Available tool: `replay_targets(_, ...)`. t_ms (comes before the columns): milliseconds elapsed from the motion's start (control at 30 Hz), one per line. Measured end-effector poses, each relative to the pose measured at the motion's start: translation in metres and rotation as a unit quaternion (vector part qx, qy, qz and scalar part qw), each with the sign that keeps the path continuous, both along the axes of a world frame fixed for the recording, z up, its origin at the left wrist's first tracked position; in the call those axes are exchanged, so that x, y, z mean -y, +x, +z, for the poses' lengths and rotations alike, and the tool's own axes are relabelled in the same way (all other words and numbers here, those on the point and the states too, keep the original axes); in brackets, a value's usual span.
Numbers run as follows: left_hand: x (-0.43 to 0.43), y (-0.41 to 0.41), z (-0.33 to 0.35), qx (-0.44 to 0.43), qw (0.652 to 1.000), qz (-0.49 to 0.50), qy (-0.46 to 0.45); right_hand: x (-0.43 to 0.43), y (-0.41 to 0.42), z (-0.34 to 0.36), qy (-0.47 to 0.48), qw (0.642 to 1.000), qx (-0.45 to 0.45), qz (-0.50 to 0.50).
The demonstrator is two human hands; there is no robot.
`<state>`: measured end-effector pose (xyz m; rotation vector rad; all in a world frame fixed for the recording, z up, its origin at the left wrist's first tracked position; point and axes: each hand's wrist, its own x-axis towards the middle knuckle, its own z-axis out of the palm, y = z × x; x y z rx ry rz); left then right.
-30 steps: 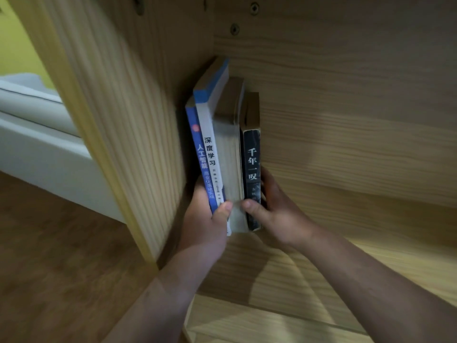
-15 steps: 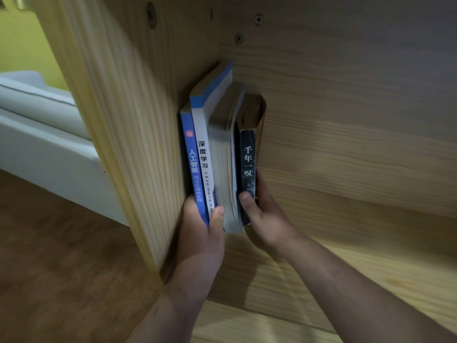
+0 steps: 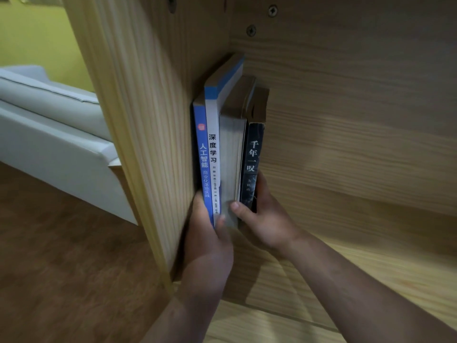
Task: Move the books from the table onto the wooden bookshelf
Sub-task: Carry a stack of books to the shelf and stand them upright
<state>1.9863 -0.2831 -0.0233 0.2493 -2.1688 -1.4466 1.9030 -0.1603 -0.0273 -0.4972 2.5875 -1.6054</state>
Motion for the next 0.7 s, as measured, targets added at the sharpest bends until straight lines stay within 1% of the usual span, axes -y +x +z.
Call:
replay_targets(67, -0.001, 0.02, -0.002, -0.038, 0.995, 0.002, -0.093, -0.004, 0.0, 0.005, -0.001, 1.0, 0.017, 0.003)
replay_targets(100, 0.0, 0.029, -0.005, -0.047, 0.99, -0.016, -0.135, -0.007, -0.001, 0.008, 0.003, 1.0, 0.022, 0.005)
replay_targets(133, 0.002, 0.036, -0.007, -0.032, 0.985, -0.059, -0.16, -0.01, -0.003, 0.012, 0.009, 1.0, 0.027, 0.007)
replay_targets(167, 0.003, 0.038, -0.009, 0.005, 0.98, -0.107, -0.168, -0.011, -0.005, 0.016, 0.011, 0.999, 0.036, 0.009)
replay_targets(233, 0.005, 0.037, -0.011, 0.076, 0.972, -0.168, -0.147, -0.013, -0.008, 0.023, 0.004, 0.998, 0.058, 0.019)
replay_targets(300, 0.005, 0.031, -0.009, 0.09, 0.978, -0.139, -0.128, -0.01, -0.01, 0.026, -0.01, 0.998, 0.064, 0.026)
replay_targets(367, 0.005, 0.028, -0.001, 0.079, 0.983, -0.083, -0.146, -0.002, -0.01, 0.025, -0.024, 0.998, 0.059, 0.016)
replay_targets(433, 0.003, 0.028, 0.003, 0.078, 0.981, -0.053, -0.171, 0.004, -0.01, 0.023, -0.028, 0.998, 0.051, 0.003)
replay_targets(500, 0.003, 0.028, 0.002, 0.071, 0.977, -0.049, -0.194, 0.005, -0.011, 0.023, -0.027, 0.998, 0.052, 0.011)
replay_targets(567, 0.005, 0.029, -0.001, 0.062, 0.977, -0.059, -0.197, 0.004, -0.011, 0.028, -0.014, 0.999, 0.046, 0.023)
replay_targets(700, 0.01, 0.032, -0.008, 0.046, 0.976, -0.091, -0.193, 0.005, -0.01, 0.053, -0.016, 1.0, -0.005, 0.001)
